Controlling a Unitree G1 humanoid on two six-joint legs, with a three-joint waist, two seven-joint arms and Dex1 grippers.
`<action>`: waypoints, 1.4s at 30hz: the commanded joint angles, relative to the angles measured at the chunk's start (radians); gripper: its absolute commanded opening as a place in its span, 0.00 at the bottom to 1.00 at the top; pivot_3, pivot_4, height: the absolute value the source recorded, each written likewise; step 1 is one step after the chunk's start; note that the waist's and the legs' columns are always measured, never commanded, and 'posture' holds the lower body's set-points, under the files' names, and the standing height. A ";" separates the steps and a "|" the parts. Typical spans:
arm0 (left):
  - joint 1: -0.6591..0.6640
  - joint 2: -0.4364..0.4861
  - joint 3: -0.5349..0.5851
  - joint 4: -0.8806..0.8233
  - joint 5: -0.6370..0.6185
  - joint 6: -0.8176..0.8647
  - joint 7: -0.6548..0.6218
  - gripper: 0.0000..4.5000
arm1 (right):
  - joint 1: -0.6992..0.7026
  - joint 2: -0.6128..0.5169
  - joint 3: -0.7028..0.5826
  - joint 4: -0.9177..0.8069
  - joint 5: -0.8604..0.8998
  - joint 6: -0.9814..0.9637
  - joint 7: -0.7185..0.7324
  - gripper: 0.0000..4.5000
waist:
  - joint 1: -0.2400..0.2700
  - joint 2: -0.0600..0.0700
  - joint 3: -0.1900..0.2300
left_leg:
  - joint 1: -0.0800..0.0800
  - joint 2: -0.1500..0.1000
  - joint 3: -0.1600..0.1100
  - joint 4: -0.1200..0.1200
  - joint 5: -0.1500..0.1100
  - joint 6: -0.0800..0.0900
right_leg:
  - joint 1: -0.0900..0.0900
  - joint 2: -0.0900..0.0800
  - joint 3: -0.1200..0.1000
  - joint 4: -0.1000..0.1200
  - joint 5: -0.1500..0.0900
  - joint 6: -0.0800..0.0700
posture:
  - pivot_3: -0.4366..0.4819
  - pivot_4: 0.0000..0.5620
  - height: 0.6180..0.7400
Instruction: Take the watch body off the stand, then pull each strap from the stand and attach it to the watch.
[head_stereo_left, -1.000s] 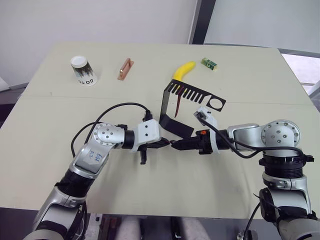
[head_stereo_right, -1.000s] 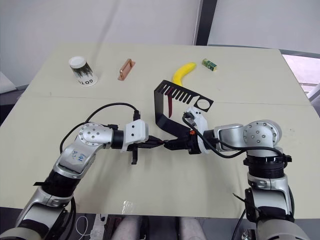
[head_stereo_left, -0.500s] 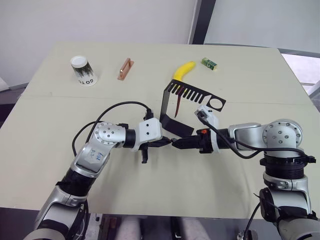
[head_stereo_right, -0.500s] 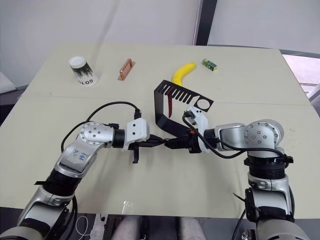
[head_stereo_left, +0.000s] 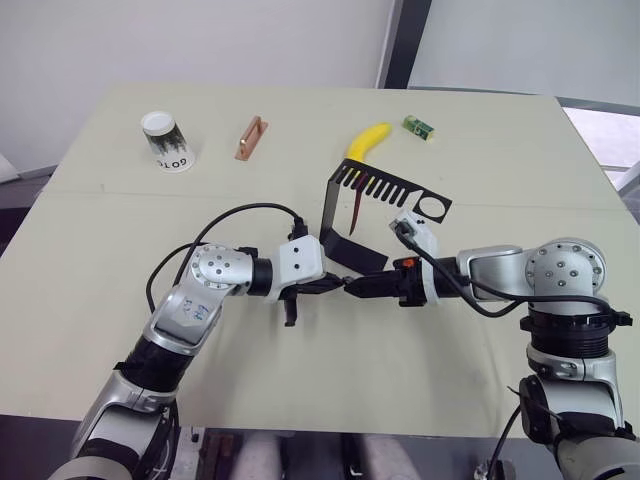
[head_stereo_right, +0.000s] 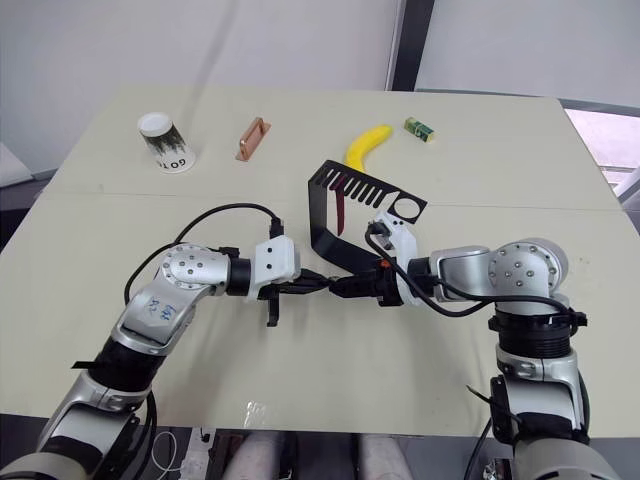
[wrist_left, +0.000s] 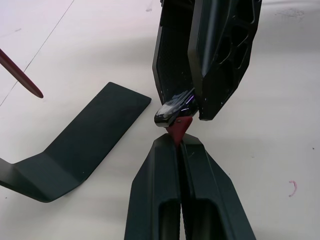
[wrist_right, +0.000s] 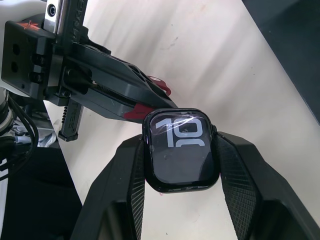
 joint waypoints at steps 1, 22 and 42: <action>-0.051 -0.036 -0.010 -0.025 -0.009 -0.038 0.016 0.00 | -0.034 0.032 0.029 -0.029 0.052 0.005 0.050 0.36 | 0.000 0.000 0.000 | 0.000 0.000 0.000 0.000 0.000 0.000 | 0.000 0.000 0.000 0.000 0.000 0.000 | 0.48 0.27 1.00; -0.054 -0.038 -0.009 -0.026 -0.004 -0.033 0.016 0.00 | -0.042 0.044 0.039 -0.030 0.032 0.005 0.055 0.36 | 0.000 0.000 0.000 | 0.000 0.000 0.000 0.000 0.000 0.000 | 0.000 0.000 0.000 0.000 0.000 0.000 | 0.48 0.27 1.00; -0.059 -0.058 -0.010 -0.032 -0.006 -0.015 0.022 0.00 | -0.029 0.036 0.041 -0.039 0.030 0.005 0.087 0.36 | 0.000 0.000 0.000 | 0.000 0.000 0.000 0.000 0.000 0.000 | 0.000 0.000 -0.001 0.000 0.000 0.000 | 0.48 0.27 1.00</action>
